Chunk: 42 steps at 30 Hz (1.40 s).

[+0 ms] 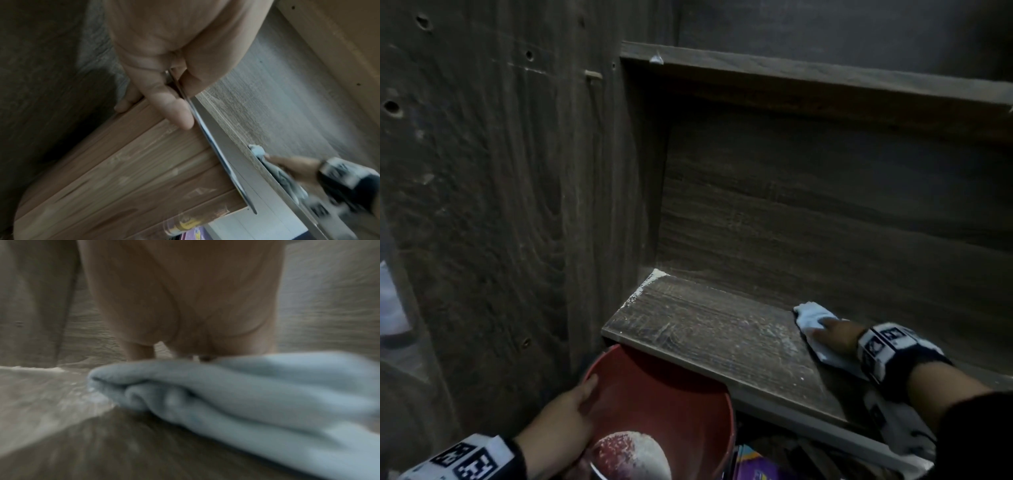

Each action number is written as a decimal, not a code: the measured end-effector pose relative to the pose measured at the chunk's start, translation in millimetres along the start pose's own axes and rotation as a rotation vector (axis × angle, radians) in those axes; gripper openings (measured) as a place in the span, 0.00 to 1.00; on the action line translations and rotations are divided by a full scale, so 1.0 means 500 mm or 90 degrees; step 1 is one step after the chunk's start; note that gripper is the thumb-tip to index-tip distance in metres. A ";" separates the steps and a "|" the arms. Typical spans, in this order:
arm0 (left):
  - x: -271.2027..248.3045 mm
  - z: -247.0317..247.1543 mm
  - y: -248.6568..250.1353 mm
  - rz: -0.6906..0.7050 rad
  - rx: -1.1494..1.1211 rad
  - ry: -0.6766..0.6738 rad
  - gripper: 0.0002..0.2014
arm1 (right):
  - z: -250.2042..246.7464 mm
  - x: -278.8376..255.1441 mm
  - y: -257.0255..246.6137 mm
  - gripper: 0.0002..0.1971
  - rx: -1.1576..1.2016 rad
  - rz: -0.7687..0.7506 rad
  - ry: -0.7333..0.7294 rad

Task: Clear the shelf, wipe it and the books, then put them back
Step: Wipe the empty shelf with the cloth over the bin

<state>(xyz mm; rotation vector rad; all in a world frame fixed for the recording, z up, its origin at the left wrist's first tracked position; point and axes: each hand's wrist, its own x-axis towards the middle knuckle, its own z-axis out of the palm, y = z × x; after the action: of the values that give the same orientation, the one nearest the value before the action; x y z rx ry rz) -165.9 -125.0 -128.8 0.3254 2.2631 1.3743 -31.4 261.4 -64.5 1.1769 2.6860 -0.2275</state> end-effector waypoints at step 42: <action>0.041 0.028 -0.060 0.031 -0.008 -0.046 0.27 | 0.139 -0.279 -0.207 0.21 0.256 -0.532 0.325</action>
<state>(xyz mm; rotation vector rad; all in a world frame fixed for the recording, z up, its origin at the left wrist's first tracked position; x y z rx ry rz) -175.6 -119.5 -166.0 0.4208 2.2008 1.3777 -7.2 77.7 -91.7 0.0717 3.5646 -0.6873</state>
